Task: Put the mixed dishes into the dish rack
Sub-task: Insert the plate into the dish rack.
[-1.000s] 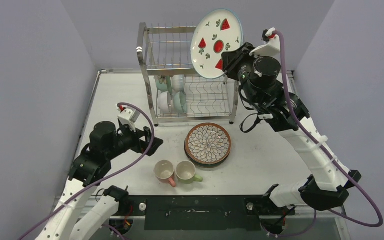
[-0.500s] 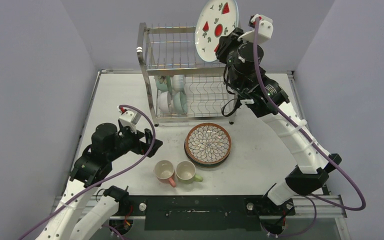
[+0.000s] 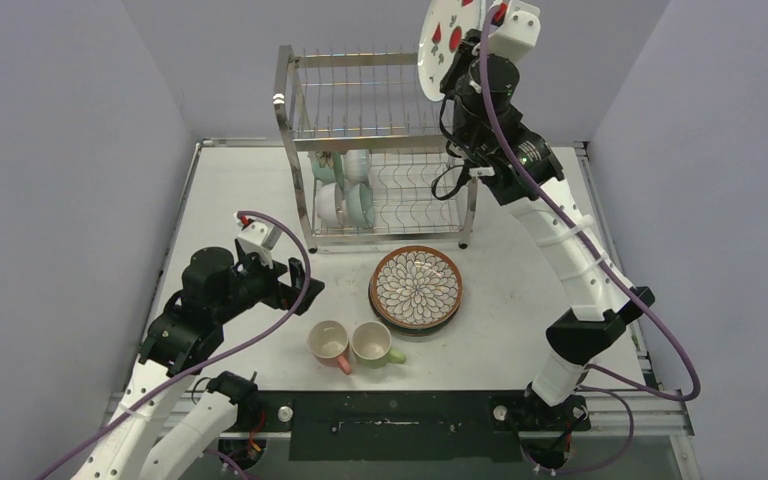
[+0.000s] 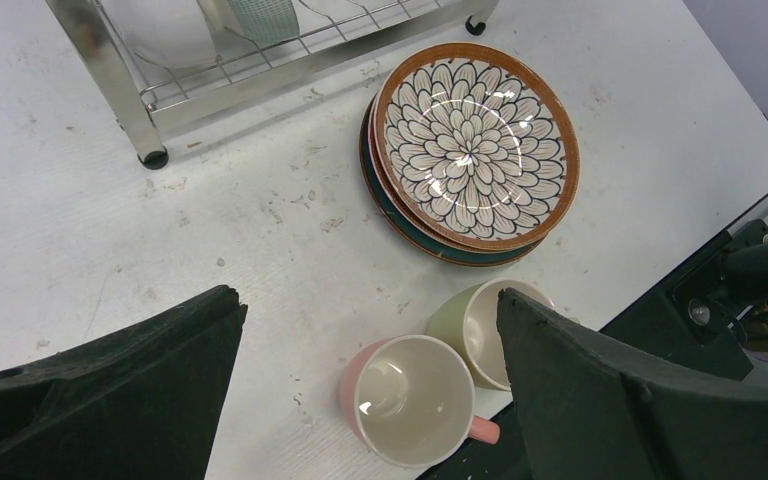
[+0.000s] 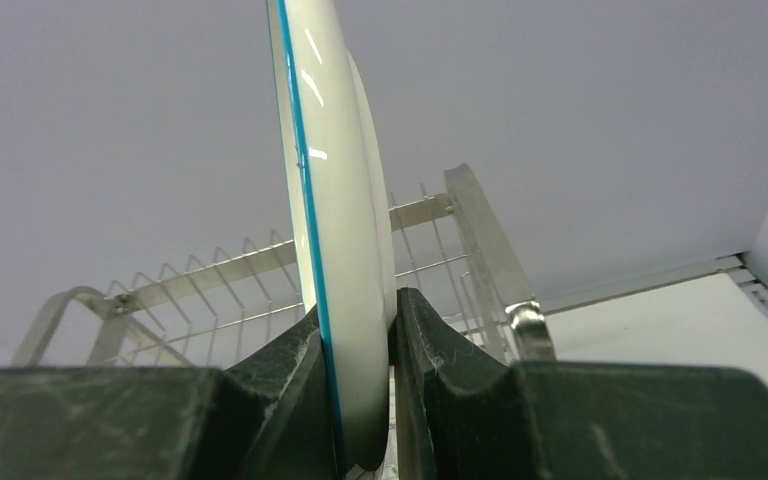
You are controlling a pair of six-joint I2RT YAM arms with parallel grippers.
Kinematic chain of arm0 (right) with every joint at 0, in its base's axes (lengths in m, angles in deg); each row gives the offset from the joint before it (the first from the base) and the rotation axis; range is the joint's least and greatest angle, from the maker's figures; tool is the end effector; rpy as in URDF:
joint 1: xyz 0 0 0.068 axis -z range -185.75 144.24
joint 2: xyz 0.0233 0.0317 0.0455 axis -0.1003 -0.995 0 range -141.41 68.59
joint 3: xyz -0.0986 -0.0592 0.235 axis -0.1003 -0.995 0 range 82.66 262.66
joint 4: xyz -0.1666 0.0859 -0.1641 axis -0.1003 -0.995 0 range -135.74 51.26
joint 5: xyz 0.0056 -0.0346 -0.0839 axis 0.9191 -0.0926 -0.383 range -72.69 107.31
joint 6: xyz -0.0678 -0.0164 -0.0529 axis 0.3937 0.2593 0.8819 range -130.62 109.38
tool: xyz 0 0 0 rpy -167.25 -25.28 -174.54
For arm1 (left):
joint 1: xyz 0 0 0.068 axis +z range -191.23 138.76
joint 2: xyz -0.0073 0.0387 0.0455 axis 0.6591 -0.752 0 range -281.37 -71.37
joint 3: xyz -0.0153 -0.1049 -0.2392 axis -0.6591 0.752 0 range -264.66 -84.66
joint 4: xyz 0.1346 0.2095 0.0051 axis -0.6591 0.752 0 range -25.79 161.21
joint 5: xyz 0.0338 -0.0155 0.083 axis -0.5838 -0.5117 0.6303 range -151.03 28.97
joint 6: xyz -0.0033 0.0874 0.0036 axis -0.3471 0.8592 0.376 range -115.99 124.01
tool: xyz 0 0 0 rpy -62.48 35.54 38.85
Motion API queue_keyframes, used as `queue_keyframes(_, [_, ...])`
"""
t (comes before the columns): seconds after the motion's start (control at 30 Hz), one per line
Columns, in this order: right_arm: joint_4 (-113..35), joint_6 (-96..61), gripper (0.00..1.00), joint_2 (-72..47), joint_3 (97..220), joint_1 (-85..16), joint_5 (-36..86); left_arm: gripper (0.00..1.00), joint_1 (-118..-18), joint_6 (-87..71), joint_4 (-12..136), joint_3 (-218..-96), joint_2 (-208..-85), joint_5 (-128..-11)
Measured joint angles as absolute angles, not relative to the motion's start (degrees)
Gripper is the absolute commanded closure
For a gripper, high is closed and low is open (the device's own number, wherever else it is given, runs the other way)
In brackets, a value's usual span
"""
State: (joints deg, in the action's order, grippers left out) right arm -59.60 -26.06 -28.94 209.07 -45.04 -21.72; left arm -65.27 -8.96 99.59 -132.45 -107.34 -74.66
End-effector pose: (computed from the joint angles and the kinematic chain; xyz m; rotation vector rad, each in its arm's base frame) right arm 0.3097 0.1901 0.5469 0.2618 1.4454 0.2912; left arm 0.1453 -0.0848 0.3082 0.3526 1.9979 -0.6495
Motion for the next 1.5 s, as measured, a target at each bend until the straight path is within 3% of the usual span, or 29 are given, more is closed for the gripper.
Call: queue_keyframes(1.5, [-64.6,-11.3,1.00,-43.0,216.4,-40.6,-22.6,0.03,-65.5,-8.8,99.6,-132.1,-106.8,-73.5])
